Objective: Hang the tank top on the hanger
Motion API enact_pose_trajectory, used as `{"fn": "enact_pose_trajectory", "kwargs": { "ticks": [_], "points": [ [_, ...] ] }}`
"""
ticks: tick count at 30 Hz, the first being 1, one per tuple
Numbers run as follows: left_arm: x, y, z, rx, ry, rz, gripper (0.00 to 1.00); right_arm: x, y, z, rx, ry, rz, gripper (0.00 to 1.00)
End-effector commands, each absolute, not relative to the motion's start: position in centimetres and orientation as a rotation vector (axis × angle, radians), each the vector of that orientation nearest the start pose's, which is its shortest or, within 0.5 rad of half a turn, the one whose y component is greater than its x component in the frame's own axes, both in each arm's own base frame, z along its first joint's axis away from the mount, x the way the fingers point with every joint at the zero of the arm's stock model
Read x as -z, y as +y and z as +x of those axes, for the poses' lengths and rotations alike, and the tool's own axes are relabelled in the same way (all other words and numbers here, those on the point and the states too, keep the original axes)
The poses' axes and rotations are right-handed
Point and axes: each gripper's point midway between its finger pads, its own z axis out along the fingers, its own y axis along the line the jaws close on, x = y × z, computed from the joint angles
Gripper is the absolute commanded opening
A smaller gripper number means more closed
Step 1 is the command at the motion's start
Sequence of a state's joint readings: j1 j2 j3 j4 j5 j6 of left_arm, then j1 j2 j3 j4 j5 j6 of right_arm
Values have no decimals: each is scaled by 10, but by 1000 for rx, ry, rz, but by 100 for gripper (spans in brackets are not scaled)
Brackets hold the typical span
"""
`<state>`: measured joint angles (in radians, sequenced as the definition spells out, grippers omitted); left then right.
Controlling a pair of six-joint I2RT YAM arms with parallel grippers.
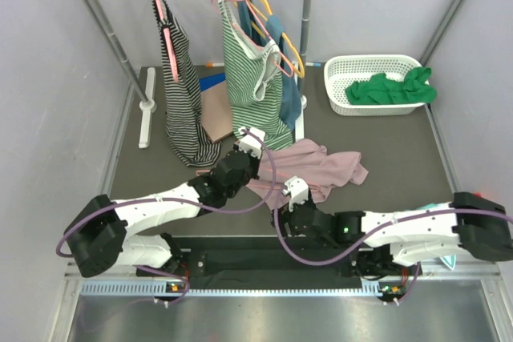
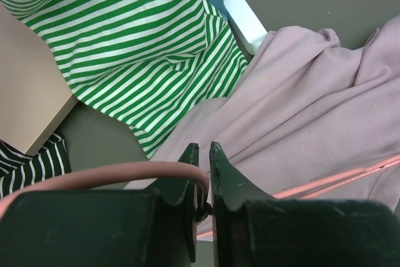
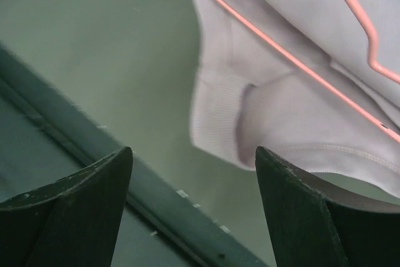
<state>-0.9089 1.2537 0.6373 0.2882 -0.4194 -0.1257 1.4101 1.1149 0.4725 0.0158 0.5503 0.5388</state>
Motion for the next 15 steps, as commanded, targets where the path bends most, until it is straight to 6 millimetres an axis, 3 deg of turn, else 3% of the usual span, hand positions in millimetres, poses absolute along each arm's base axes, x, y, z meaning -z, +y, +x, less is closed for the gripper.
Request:
{"fn": "enact_pose_trajectory", "kwargs": {
  "ticks": [1,9,15],
  "points": [
    [-164,-262,294,331,1801,400,0,-81,311,135,-580,2097,-545,79],
    [-171,-259,291,340,1784,385,0,-72,318,150,-497,2090,-525,78],
    [-176,-257,291,341,1774,377,0,-54,317,153,-451,2128,-532,65]
  ]
}}
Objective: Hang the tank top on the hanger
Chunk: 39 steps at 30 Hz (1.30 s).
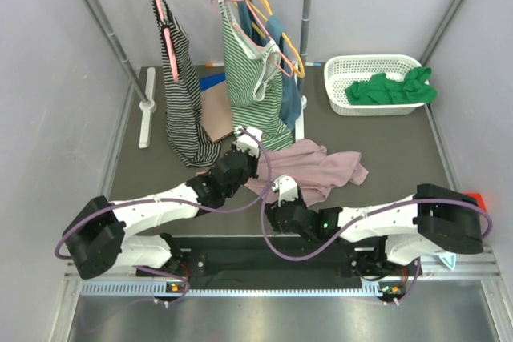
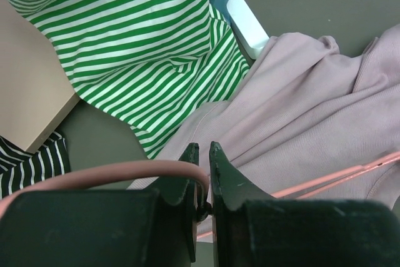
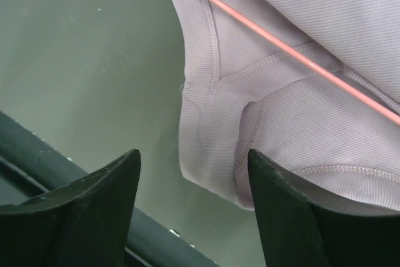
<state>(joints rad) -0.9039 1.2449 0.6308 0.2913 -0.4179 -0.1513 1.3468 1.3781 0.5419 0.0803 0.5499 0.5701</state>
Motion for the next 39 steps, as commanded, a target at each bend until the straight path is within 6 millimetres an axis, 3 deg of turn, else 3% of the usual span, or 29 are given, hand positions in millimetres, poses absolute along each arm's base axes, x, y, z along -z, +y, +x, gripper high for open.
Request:
{"fn": "enact_pose_trajectory", "kwargs": {
  "ticks": [1,3,4,7,14,15,17,18,24,29,33,39],
  "points": [
    [-176,-256,291,339,1775,376,0,-52,318,152,-460,2138,-537,58],
    [-180,-254,291,341,1767,368,0,-46,317,149,-455,2158,-541,46],
    [-180,-253,291,337,1768,367,0,-45,315,149,-454,2164,-536,27],
    [-183,-249,292,323,1760,355,0,-50,303,150,-431,2177,-478,1],
    [-199,-232,286,336,1706,282,0,-65,251,161,-445,2190,-317,0],
    [-221,-228,282,388,1641,243,0,-63,240,161,-457,2190,-293,0],
    [-227,-223,274,433,1600,232,0,-62,223,172,-451,2198,-226,0],
    [-242,-218,269,463,1555,208,0,-67,214,180,-460,2182,-174,0],
    [-270,-206,253,556,1447,163,0,-81,190,207,-456,2140,-76,0],
    [-273,-213,247,592,1419,214,0,-92,176,228,-443,2119,-41,0],
    [-271,-222,244,609,1409,277,0,-123,146,250,-392,2052,33,0],
    [-262,-221,250,561,1434,280,0,-164,121,252,-398,1986,44,0]
  ]
}}
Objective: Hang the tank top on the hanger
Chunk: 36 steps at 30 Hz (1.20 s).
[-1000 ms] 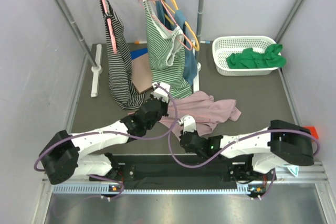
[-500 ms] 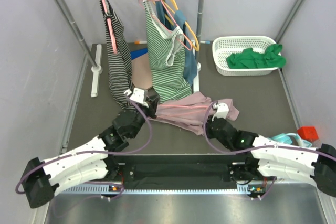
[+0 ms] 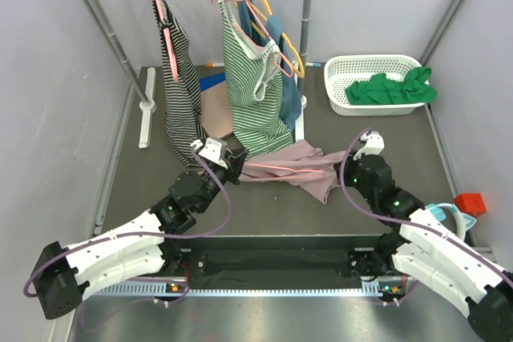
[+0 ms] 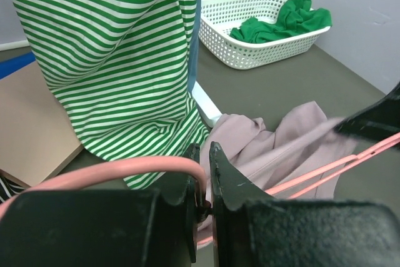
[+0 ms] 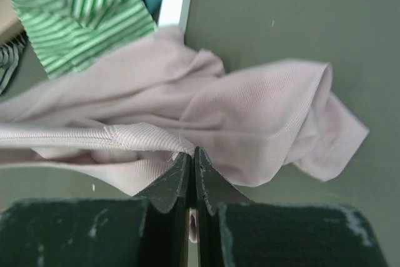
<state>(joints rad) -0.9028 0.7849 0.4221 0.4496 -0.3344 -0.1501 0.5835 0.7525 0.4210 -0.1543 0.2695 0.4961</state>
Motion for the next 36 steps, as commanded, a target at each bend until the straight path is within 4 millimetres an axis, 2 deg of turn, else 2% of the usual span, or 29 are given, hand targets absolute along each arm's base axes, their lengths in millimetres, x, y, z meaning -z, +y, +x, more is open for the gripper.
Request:
{"fn": "enact_pose_trajectory", "kwargs": {
  "ticks": [1,6,10,11,18,28,33,36],
  "points": [
    [-261,-221,251,554,1435,280,0,-162,119,247,-386,2009,30,0],
    [-255,-219,256,524,1457,270,0,-191,114,229,-429,1985,13,0],
    [-255,-218,256,521,1455,263,0,-210,120,213,-525,1961,-6,0],
    [-255,-218,257,521,1455,263,0,-217,122,211,-551,1947,-11,0],
    [-253,-218,257,516,1457,261,0,-232,152,196,-748,1940,-108,0],
    [-252,-221,256,529,1457,270,0,-256,174,213,-799,1884,-197,0],
    [-253,-221,256,531,1457,273,0,-256,177,230,-741,1897,-223,0],
    [-251,-221,256,529,1461,275,0,-265,183,235,-753,1884,-237,0]
  ]
}}
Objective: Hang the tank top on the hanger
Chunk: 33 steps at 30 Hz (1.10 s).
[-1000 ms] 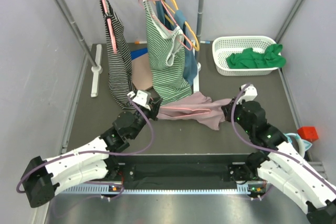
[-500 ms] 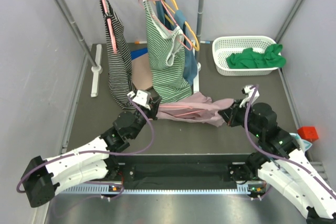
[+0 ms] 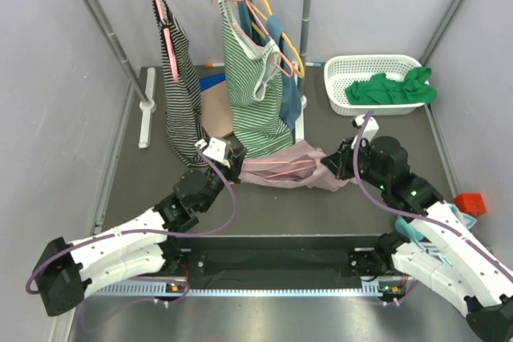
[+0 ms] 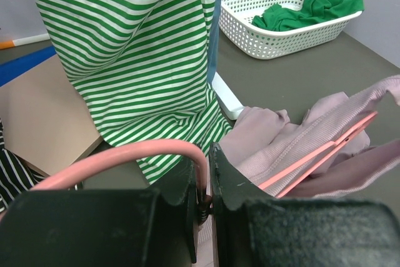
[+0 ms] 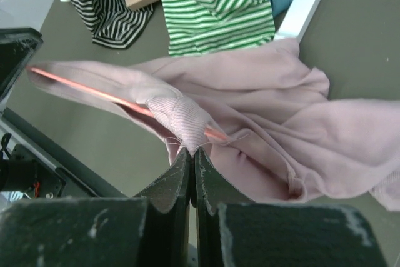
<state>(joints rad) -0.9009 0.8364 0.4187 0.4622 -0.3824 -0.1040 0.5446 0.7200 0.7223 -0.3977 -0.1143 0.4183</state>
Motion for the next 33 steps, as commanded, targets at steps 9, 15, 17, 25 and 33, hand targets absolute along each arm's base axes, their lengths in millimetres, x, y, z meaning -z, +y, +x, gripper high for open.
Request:
{"fn": "enact_pose_trajectory", "kwargs": {
  "ticks": [9,15,17,25,33],
  "points": [
    [-252,-222,255,539,1454,274,0,-263,202,244,-782,1900,-296,0],
    [-252,-221,255,543,1449,270,0,-261,228,237,-814,1908,-373,0],
    [-252,-220,255,538,1450,264,0,-260,242,231,-833,1917,-414,0],
    [-257,-215,253,543,1429,238,0,-251,285,212,-891,1947,-538,0],
    [-255,-226,255,561,1459,278,0,-234,308,178,-967,1991,-610,6]
  ]
}}
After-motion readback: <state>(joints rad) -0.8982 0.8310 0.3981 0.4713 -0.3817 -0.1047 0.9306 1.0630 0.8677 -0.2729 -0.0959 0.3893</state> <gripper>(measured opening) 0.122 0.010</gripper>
